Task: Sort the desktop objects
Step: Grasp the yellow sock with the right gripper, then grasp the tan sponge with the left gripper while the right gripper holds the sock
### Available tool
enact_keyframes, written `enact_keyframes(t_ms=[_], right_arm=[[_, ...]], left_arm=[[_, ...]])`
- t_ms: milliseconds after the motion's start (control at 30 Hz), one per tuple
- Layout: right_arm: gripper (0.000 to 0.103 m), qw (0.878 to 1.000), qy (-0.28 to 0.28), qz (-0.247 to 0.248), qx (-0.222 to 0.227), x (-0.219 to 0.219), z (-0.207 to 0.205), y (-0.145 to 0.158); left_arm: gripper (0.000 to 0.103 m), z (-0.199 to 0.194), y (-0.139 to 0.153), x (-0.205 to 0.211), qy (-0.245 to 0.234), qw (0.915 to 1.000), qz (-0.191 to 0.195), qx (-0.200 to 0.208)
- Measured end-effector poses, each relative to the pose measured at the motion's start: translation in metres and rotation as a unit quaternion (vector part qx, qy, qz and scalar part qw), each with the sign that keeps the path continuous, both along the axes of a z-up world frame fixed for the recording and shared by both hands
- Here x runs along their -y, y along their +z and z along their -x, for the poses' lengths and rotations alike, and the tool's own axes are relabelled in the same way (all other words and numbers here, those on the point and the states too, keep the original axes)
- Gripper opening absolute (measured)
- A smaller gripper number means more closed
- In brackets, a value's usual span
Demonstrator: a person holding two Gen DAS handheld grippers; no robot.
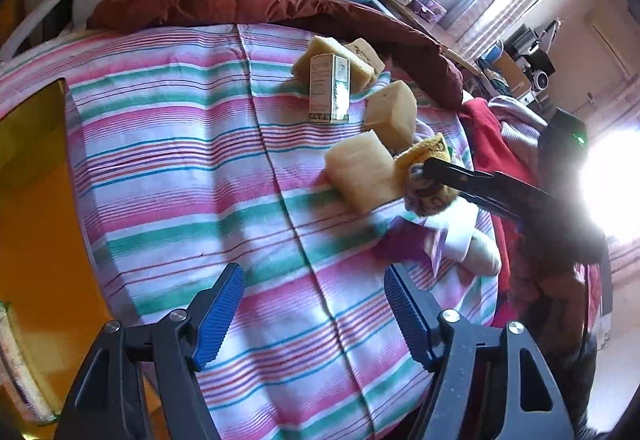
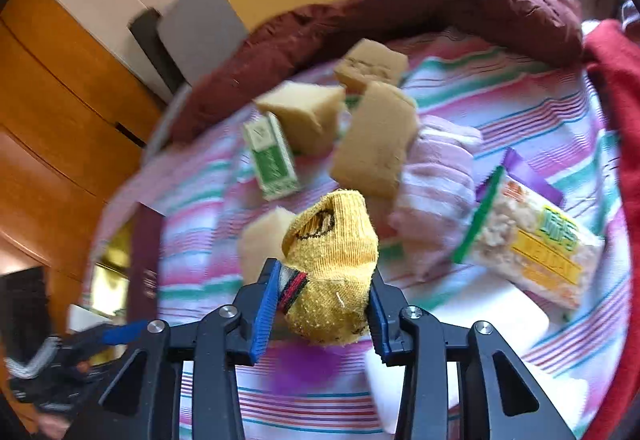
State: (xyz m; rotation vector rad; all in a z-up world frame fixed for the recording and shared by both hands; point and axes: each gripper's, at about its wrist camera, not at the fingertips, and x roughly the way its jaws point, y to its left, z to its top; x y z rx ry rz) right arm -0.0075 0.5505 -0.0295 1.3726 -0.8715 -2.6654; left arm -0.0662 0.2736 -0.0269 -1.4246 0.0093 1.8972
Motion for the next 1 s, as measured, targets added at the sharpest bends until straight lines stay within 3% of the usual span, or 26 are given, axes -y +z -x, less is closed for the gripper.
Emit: enact_keyframes(t_ms=[100,333,600,1000], right_arm=[[0.041,0.999,-0.020,0.023,-0.009,-0.009,-0.003,0.001],[0.041,0.998,-0.062,-0.006,-0.018,-0.018,-0.008,0.010],[0.041,0.995,-0.095,-0.014,-0.040,-0.033,-0.016,0.020],[0.041,0.992,-0.111,-0.012,-0.054,-0.041,-0.022,0.025]], left_arm=[[0.071,0.005,-0.002,-0.011,-0.001,1.0000,0.000,0.006],[0.068,0.011,-0.008,-0.047,-0.012,0.9995,0.002,0.028],[0.067,0.014,-0.008,-0.097,0.000,0.9995,0.032,0.007],[0.070,0.034,-0.030,-0.140,0.068,0.9939,0.085,0.017]])
